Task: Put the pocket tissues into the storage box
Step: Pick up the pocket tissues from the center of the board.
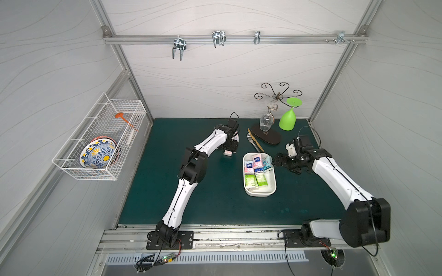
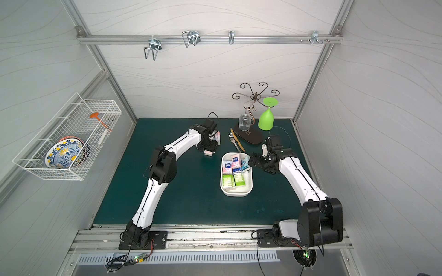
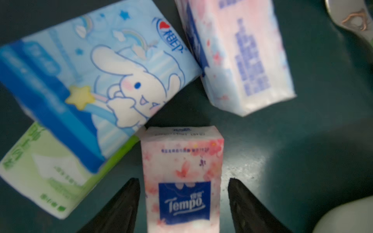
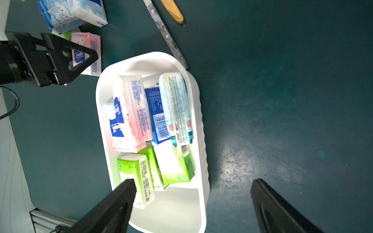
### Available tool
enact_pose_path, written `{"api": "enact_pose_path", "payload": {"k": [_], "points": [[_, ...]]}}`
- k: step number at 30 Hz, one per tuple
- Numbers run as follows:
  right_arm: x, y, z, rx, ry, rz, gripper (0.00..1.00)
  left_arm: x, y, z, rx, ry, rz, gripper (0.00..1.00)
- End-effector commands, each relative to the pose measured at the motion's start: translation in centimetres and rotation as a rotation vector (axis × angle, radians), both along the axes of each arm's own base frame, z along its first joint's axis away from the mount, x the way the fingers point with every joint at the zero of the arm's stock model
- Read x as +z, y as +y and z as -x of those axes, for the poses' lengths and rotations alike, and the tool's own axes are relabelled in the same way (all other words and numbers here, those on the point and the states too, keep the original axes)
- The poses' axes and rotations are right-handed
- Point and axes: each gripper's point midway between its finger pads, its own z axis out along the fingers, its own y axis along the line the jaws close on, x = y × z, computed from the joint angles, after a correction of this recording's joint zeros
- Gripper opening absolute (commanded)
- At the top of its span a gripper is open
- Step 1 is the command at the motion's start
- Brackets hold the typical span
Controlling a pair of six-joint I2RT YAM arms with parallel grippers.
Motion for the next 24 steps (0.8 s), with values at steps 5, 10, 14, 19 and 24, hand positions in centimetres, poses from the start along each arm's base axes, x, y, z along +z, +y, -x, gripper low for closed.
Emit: {"api": "enact_pose_path", "payload": {"k": [5,10,14,19,24], "points": [[0.3,-0.5,0.4,-0.004,0.006,0.008,0.95,-1.5,-0.1,-0.6,0.011,0.003,-0.019,0.71],[0.2,-0.5,0.5,-0.004,0.01,0.009,0.95,-0.9,-0.3,-0.6,0.006,-0.002,-0.005,0.49],[0.4,-0.4,0.6,-0.007,0.01,0.004,0.95,0.7,0.0,-0.4,0.012,-0.017,0.0,0.45],[0.7,-0.5,0.6,-0.013,0.002,0.0,0.95,3.8,0.5,2.0,0.04,-0.001,0.046,0.43],[0.3,-0.3,0.8,-0.029,0.004,-0.021,0.95,6.8,1.2,5.9,0.092,0.035,0.101,0.42]]}}
